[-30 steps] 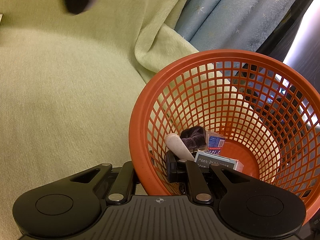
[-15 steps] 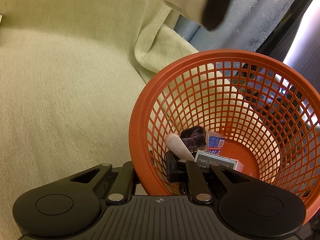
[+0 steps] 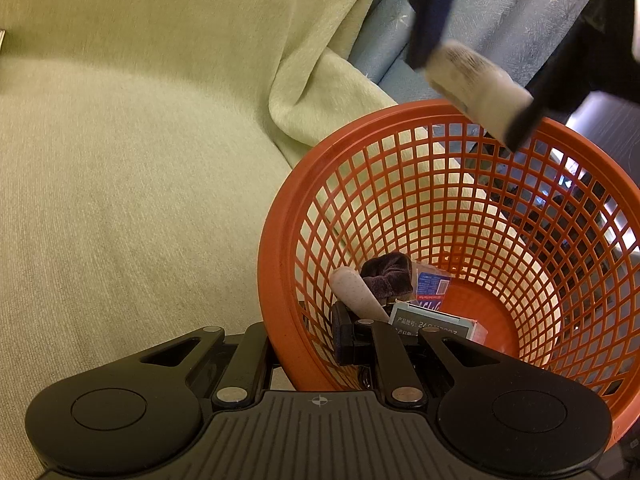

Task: Organize objects
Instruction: 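Carry the pill bottle into the orange basket and release it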

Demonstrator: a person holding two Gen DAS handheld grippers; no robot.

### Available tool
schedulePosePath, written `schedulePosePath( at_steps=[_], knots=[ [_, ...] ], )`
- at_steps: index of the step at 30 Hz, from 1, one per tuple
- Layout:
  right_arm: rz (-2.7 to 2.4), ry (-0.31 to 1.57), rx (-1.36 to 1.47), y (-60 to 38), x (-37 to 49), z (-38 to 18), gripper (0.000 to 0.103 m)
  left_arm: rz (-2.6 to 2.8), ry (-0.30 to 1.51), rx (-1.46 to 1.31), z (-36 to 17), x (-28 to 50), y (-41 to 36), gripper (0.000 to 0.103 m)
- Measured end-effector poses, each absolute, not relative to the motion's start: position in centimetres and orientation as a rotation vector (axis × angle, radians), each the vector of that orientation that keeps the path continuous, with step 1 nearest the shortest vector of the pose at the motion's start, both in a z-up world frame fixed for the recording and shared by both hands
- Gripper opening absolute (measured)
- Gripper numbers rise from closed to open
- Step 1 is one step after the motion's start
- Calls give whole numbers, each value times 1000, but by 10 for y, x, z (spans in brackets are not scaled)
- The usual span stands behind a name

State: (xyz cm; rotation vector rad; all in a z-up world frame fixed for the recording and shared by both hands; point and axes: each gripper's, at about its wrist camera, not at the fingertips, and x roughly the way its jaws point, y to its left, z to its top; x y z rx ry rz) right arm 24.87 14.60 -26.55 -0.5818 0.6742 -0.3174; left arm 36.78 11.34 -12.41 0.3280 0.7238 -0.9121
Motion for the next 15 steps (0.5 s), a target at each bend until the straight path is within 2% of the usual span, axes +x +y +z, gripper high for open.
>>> schedulePosePath(
  at_steps=[5,7,15],
  knots=[
    [-318,674,-580,146,249,-265,8,-945,723,332,-127,365,95,42],
    [-318,673,-578,146,249,-265,8,-956,721,339,-129,364,89,50],
    [-318,673,-577,146,250,-265,8,-921,740,327,-130,365,95,50]
  ],
)
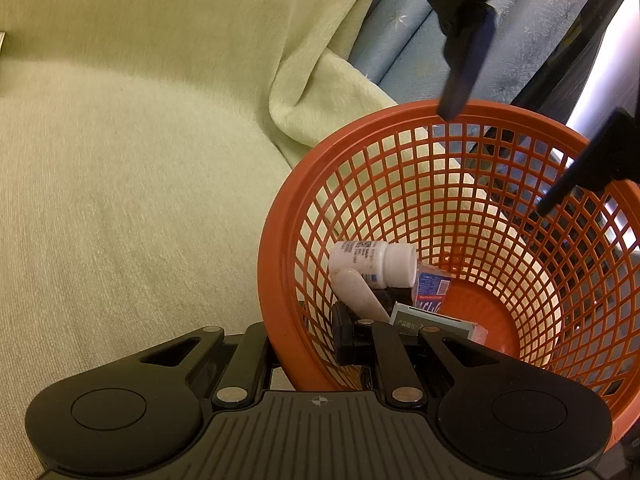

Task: Organize objects
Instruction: 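Carry the pill bottle into the orange basket and release it, then move the left gripper to the green-and-white spray box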

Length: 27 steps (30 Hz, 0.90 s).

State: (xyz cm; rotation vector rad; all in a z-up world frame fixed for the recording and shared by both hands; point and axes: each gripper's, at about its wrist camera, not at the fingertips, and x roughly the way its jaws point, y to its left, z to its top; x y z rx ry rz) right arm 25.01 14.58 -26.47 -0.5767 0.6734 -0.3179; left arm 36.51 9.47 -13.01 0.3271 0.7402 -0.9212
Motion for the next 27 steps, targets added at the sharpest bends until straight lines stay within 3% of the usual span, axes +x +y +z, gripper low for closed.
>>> schedulePosePath(
  at_steps=[27],
  knots=[
    [-317,674,-579,146,251,-264,9,-525,851,196,-159,389,258,55]
  ],
)
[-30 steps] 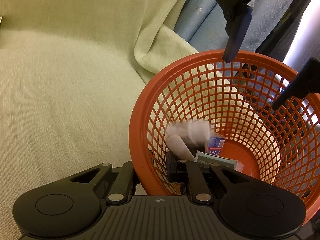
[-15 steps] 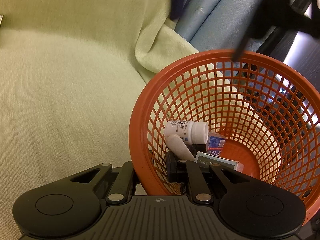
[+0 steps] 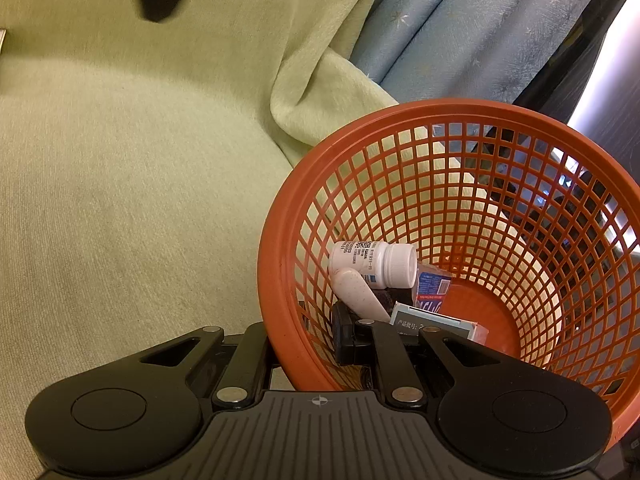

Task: Organize objects
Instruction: 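Move the left gripper to the green-and-white spray box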

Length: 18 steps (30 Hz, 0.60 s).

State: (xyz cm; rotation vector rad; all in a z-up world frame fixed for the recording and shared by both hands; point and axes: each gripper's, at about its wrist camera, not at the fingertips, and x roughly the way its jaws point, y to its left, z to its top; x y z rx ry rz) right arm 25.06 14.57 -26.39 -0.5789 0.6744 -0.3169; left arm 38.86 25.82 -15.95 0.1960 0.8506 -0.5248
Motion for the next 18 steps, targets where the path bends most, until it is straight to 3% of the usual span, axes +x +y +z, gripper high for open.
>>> schedulePosePath(
  at_steps=[5,18],
  knots=[
    [-317,674,-578,146,251,-264,9,-474,867,170,-167,384,288,57],
    [-317,674,-578,145,251,-263,9,-224,891,153,-202,368,400,76]
  ],
)
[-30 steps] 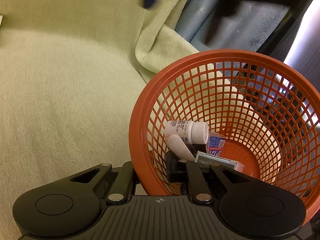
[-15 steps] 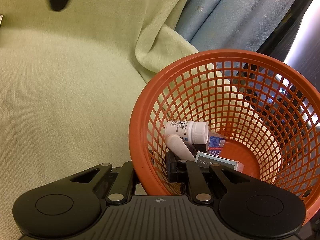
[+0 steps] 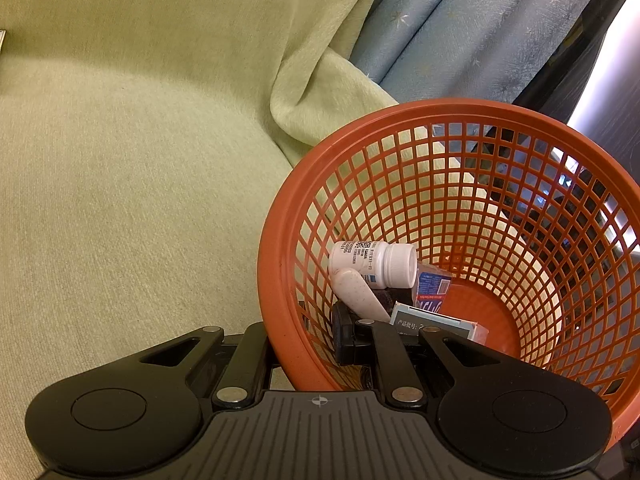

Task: Organize objects
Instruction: 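Move the left gripper to the green-and-white spray box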

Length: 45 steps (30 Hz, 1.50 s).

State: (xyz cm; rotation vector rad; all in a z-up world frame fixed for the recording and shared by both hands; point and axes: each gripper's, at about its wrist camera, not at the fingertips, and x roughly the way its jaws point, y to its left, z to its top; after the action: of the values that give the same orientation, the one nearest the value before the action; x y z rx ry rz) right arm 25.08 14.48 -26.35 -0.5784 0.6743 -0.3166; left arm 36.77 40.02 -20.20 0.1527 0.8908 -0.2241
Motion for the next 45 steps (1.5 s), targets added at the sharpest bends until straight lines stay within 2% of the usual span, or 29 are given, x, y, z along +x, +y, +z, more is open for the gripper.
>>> schedulePosePath(
  at_steps=[1,7,15,28,32,37,40,45],
  knots=[
    [-317,674,-578,145,251,-263,9,-212,889,163,-205,369,405,79],
    [-319,676,-580,146,252,-263,9,-189,909,164,-222,379,416,79],
    [-318,675,-579,144,252,-264,9,-71,895,-102,-232,415,409,79],
    [-318,675,-579,144,252,-264,9,86,939,-34,-243,456,396,77],
    [-318,676,-579,144,252,-264,9,47,954,-60,-245,452,405,71],
    [-318,676,-580,143,253,-264,9,-45,957,14,-240,433,397,58],
    [-318,675,-579,143,252,-264,9,-126,962,63,-239,412,391,54],
    [-318,675,-577,142,252,-264,9,-191,959,96,-238,379,391,54]
  ],
)
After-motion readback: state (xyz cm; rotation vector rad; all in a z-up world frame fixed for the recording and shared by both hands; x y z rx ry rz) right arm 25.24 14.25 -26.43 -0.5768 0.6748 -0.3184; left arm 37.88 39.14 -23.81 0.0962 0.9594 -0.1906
